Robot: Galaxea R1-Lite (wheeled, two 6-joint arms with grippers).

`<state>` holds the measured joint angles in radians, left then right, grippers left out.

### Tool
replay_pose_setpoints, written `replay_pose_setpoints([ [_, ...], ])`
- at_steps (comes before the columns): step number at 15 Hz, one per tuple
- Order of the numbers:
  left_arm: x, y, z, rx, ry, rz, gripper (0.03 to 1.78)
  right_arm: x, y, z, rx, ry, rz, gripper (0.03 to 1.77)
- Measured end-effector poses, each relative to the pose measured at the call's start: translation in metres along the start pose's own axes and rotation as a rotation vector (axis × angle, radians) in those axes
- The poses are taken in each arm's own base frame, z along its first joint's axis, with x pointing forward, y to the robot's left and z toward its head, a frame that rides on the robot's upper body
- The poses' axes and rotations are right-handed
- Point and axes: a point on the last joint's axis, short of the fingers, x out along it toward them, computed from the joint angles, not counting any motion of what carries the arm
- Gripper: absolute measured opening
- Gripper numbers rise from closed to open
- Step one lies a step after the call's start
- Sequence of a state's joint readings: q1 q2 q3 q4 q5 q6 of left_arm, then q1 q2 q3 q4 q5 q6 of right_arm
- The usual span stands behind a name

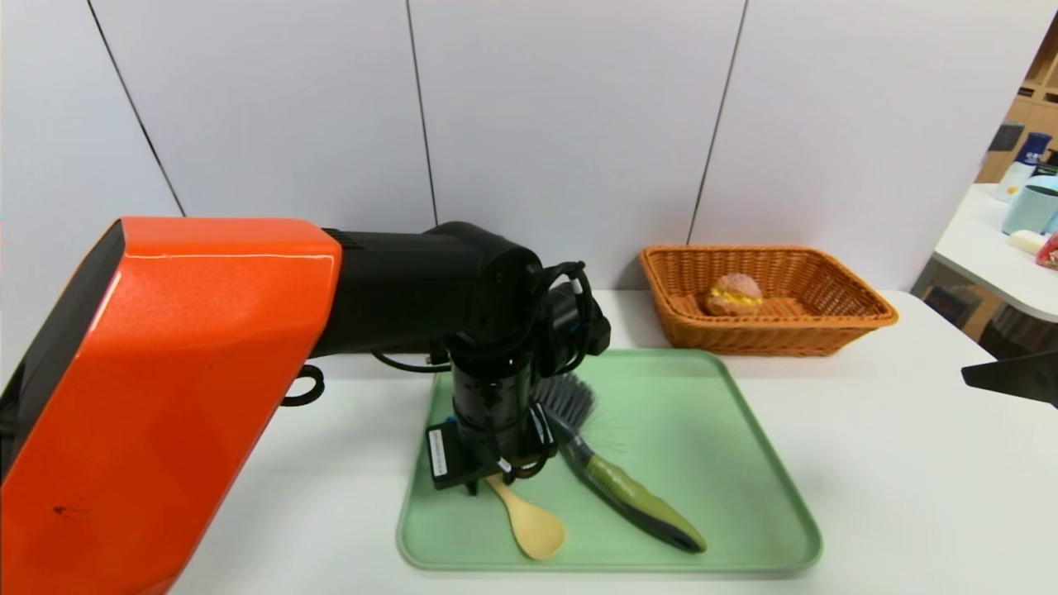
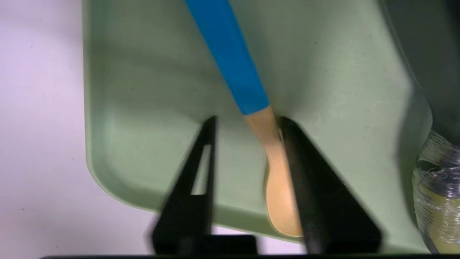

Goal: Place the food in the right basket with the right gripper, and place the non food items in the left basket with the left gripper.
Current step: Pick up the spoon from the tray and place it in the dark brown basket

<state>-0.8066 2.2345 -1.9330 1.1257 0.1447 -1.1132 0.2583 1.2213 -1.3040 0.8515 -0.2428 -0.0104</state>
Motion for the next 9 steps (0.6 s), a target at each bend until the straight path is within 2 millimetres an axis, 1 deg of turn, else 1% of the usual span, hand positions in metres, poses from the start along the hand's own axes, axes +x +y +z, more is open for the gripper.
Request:
replay_pose_setpoints([
  [1, -0.0004, 0.0001, -0.0001, 0.0, -0.001, 0.0, 0.08, 0.0002, 0.0, 0.0001, 0.0, 0.0, 0.0, 1.69],
  [7, -0.0038, 0.0013, -0.0001, -0.002, -0.003, -0.007, 0.08, 0.0034, 0.0008, -0.0031, -0.003, 0.019, 0.0, 1.69],
  [9, -0.0081, 0.0025, 0.0, -0.003, -0.008, -0.016, 0.08, 0.0038, 0.0009, -0.004, -0.004, 0.022, -0.001, 1.69],
])
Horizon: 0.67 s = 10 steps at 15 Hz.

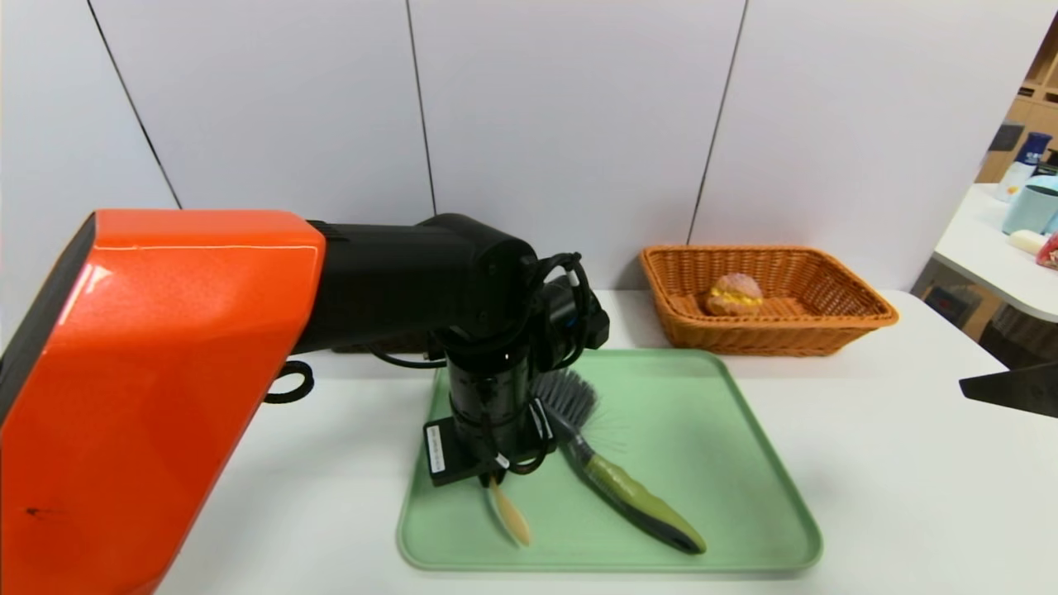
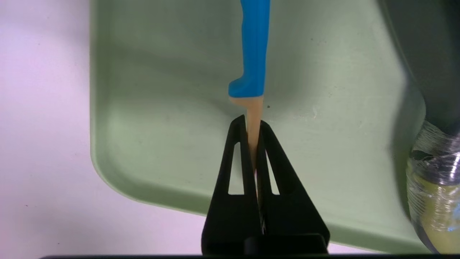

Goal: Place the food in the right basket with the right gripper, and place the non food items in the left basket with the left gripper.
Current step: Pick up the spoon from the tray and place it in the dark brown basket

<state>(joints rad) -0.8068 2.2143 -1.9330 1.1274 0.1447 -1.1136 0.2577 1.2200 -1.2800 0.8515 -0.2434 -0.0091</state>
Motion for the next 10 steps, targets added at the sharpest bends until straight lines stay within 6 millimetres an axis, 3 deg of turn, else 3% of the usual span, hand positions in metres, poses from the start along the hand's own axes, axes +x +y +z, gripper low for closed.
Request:
replay_pose_setpoints([
  [3, -0.021, 0.006, -0.002, 0.011, -0.02, -0.041, 0.08, 0.001, 0.0, -0.003, -0.001, 0.01, 0.0, 1.69],
  [6, -0.06, 0.021, -0.007, 0.085, -0.066, -0.104, 0.08, 0.002, 0.0, -0.008, -0.003, 0.021, 0.001, 1.69],
  [10, -0.108, 0.041, 0.0, 0.218, -0.325, -0.13, 0.08, 0.002, 0.001, -0.011, -0.009, 0.025, 0.002, 1.69],
])
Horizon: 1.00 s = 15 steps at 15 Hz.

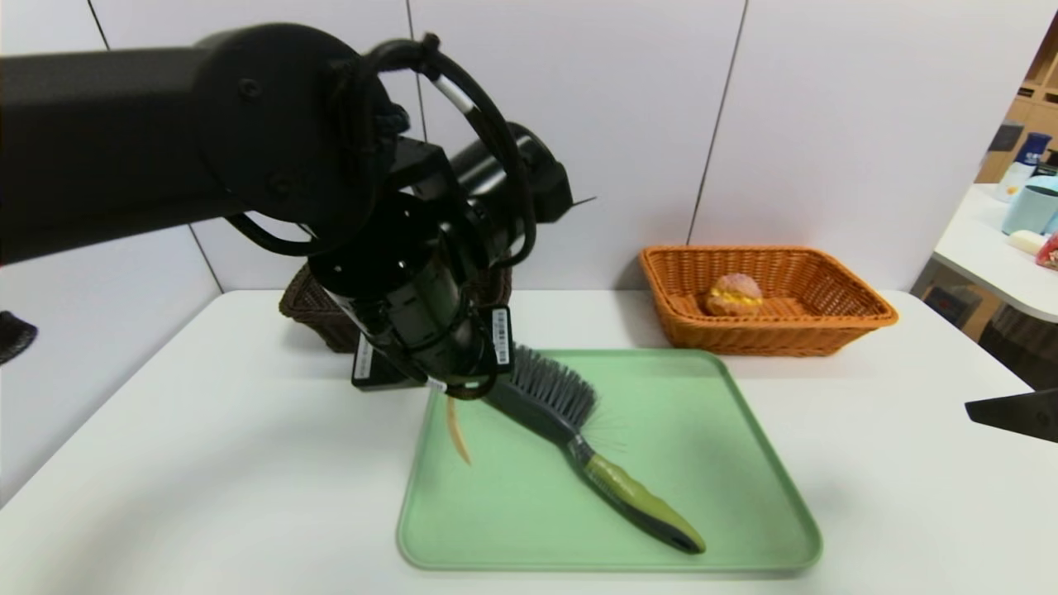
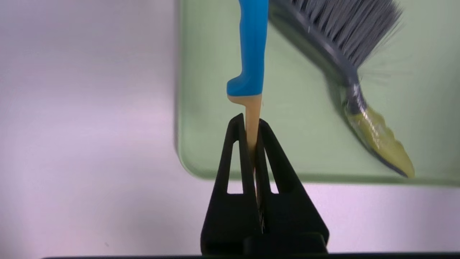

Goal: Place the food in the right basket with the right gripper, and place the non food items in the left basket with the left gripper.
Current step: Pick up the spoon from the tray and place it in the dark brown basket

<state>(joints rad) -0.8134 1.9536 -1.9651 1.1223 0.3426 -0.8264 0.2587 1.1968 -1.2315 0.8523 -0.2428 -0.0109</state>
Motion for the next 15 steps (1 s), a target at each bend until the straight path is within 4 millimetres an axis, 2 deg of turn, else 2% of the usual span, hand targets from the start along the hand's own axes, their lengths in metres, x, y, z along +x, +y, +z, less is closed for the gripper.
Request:
replay_pose_setpoints([
  [4, -0.009, 0.023, 0.048, 0.018, -0.281, -0.014, 0.08, 0.0, 0.0, -0.002, 0.0, 0.005, 0.003, 1.69],
  [7, -0.005, 0.042, 0.083, -0.007, -0.431, -0.014, 0.08, 0.001, 0.0, -0.002, -0.001, 0.007, 0.001, 1.69],
  [11, 0.028, 0.075, 0.128, -0.033, -0.552, 0.057, 0.08, 0.003, 0.001, -0.002, -0.004, 0.013, -0.001, 1.69],
  [15, 0.078, 0.096, 0.154, -0.058, -0.585, 0.116, 0.08, 0.004, 0.001, -0.002, -0.005, 0.017, -0.001, 1.69],
])
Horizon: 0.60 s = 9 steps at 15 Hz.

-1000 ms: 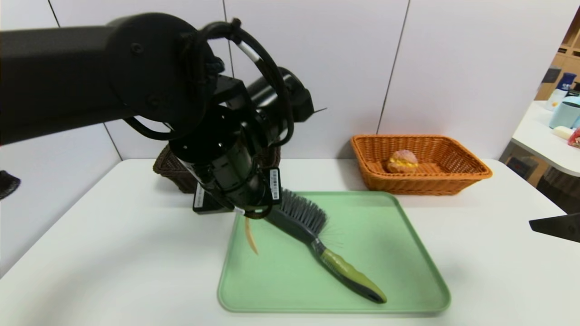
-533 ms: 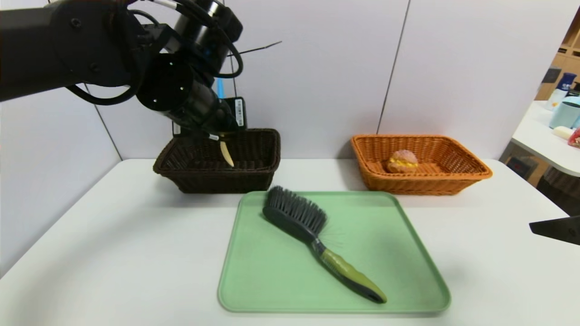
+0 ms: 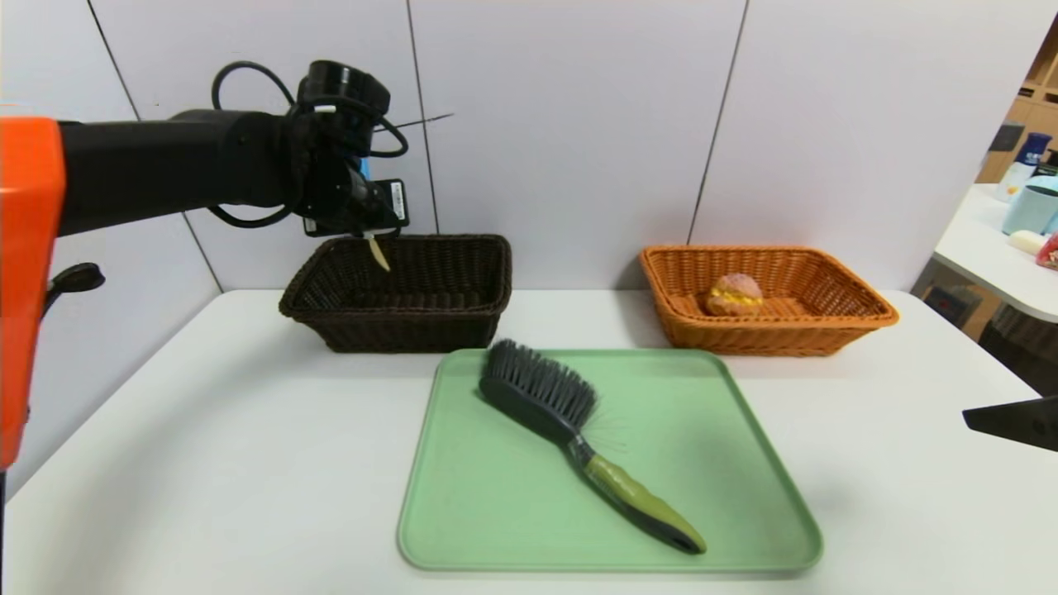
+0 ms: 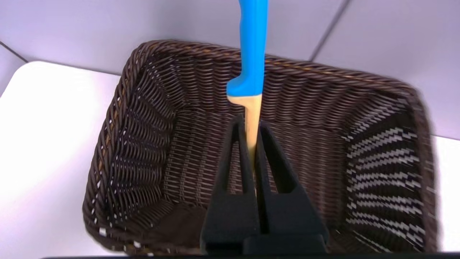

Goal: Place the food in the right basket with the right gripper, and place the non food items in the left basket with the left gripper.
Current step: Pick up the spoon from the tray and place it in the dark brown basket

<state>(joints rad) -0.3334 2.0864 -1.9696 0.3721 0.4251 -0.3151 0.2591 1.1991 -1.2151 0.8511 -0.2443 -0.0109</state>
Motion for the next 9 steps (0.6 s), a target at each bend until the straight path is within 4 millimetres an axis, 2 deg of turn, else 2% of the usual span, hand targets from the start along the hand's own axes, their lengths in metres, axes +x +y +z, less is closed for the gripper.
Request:
replay_pose_setpoints([
  [2, 0.024, 0.008, -0.009, -0.006, 0.039, 0.021, 0.08, 0.0, 0.0, 0.0, 0.001, 0.0, 0.0, 1.69],
  [4, 0.04, 0.014, -0.016, -0.016, 0.065, 0.038, 0.08, 0.0, 0.0, 0.0, 0.001, 0.001, -0.001, 1.69],
  [9, 0.057, 0.015, -0.028, -0.013, 0.1, 0.052, 0.08, 0.002, 0.001, 0.001, -0.001, 0.003, -0.001, 1.69],
])
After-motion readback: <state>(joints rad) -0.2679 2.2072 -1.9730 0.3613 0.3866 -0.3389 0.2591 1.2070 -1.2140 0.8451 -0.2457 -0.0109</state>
